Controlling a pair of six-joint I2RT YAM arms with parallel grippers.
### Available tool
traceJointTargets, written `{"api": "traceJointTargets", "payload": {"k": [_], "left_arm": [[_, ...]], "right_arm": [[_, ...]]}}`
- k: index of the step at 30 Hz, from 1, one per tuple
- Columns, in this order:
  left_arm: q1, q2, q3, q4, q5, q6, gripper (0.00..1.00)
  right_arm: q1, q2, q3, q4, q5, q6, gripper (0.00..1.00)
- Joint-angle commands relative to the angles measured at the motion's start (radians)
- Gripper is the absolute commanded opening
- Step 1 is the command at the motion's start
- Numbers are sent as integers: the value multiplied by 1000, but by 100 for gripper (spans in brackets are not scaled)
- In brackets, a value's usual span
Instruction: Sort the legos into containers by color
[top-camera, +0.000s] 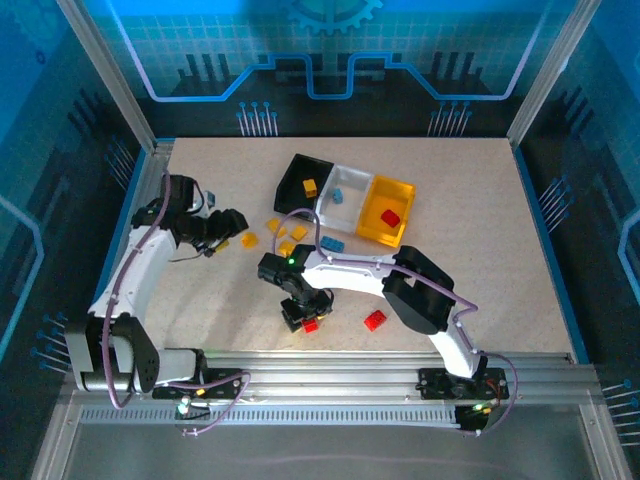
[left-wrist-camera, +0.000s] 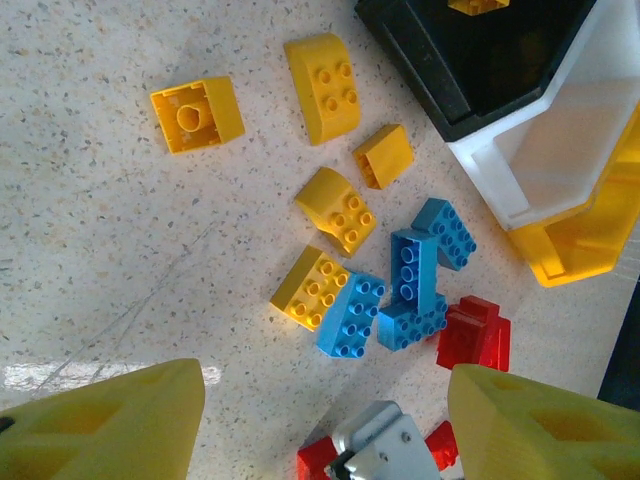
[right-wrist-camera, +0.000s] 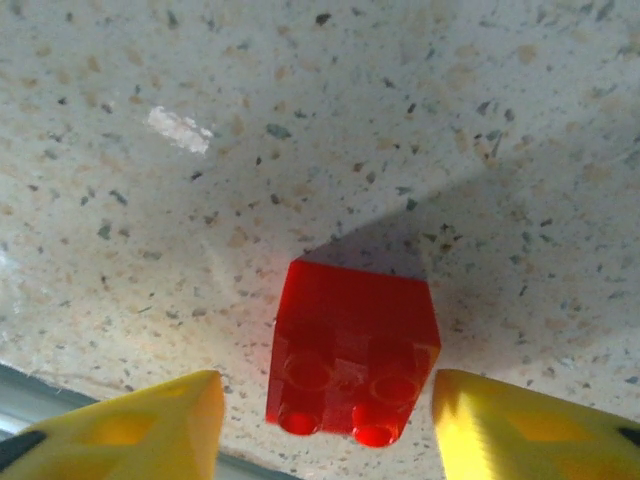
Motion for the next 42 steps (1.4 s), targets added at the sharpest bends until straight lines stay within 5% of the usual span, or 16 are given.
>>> {"api": "traceJointTargets", "payload": {"k": [1,7,12,17,22,31,42], "left_arm": [[5,-32,-30,-22,34,5,67],[5,-53,-70,-9,33,-3,67],[5,-80,-110,9,39,-40,67],[-29,-98,-151,47,40,-92,67],[-225,-87,-154,57,-23,-165,67],[-446,-87,-139,34,-102,-320,68],[-516,-156,-122,-100,-222,-418,70]], "right_arm": [[-21,9,-5,-12,29,13,50],[-34,-14,17,-52,53,-6,37],[-75,-98,51,-113,63,-28,36],[-221,-225,78,-141,33,-73,37],[-453,-263,145,-150,-2,-161,37],[-775,-50,339,-103,-65,-231,37],[-870,161,490,-82,-132,-278,43]]}}
